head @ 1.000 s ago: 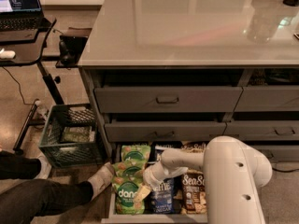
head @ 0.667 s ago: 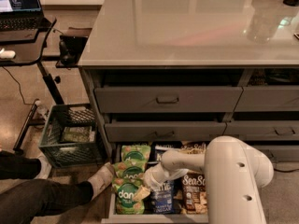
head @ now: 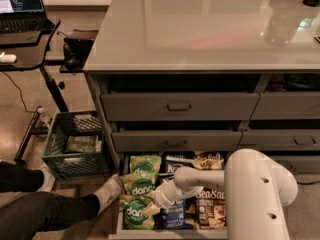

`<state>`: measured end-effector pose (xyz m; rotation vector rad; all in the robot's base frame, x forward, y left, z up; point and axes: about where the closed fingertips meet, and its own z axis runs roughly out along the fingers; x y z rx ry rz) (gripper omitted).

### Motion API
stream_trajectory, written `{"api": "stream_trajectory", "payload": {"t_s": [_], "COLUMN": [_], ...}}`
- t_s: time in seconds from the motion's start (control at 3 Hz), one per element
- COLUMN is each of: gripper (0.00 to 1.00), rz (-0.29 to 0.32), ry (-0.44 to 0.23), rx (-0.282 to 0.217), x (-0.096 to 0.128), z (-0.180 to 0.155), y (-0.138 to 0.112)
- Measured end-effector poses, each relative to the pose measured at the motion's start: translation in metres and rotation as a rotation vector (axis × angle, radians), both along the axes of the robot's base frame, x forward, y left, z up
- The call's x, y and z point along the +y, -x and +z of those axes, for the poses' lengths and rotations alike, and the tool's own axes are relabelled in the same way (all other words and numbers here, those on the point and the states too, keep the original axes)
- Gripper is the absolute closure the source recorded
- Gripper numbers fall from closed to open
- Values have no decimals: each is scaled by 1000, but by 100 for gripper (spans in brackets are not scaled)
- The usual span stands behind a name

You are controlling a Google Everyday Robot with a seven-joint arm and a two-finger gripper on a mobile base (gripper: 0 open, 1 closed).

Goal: Pick green rice chip bag from bottom drawer and place on counter

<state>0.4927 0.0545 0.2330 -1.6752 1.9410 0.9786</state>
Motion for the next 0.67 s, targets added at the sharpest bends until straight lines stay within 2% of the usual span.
{"api": "stream_trajectory", "payload": {"t_s": [0.33,0.67], "gripper": [100,100], "rz": [-1,-1], "ry": [-1,-1], "rx": [0,0], "x": [0,0], "z": [0,0], "y": [0,1]}}
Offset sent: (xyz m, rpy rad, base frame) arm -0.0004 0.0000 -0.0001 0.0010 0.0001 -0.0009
